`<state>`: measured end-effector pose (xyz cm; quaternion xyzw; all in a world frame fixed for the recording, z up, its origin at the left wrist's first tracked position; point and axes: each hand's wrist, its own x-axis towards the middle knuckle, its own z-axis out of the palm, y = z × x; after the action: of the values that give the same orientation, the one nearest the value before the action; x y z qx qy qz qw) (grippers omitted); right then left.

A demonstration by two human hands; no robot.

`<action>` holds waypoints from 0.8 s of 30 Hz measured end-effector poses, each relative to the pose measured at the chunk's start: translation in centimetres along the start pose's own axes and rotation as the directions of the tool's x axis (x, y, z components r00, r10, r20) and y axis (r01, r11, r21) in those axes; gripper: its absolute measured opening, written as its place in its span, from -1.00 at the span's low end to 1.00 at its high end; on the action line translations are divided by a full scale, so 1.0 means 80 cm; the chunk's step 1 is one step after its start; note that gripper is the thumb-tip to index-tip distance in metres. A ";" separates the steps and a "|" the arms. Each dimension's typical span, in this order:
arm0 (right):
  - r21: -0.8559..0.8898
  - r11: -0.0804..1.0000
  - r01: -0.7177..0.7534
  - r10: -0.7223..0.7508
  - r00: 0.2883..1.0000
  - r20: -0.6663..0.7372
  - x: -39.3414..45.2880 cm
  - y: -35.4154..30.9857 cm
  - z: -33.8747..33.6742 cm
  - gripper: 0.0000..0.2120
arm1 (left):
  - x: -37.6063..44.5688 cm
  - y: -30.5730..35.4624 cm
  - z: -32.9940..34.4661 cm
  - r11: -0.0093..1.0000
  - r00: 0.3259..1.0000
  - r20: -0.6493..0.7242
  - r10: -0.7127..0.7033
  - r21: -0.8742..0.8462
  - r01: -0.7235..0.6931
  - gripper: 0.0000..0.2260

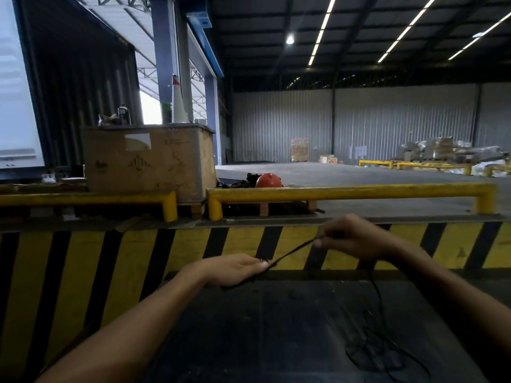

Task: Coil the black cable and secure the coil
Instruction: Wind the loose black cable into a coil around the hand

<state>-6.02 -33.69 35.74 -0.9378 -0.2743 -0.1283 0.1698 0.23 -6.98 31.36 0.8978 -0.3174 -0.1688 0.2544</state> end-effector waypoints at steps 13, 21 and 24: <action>-0.149 0.962 -0.228 0.237 0.970 0.046 0.018 0.006 0.123 -0.70 | 0.019 0.094 0.005 0.259 0.890 -0.159 0.426 -0.922 -0.289 -0.64; -0.065 0.981 -0.180 0.191 0.941 0.279 -0.004 -0.018 0.103 -0.85 | 0.038 0.054 -0.016 0.733 0.888 -0.441 0.131 -0.560 -0.387 -0.62; -0.087 0.989 -0.120 0.130 0.983 0.130 -0.004 0.000 0.042 -0.88 | 0.031 0.038 -0.022 0.985 0.953 -0.288 0.094 -0.112 -0.131 -0.66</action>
<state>-5.78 -32.58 32.57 -0.9657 -0.2203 -0.0643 0.1213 1.41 -9.98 34.19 0.8747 -0.3169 -0.0447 0.3640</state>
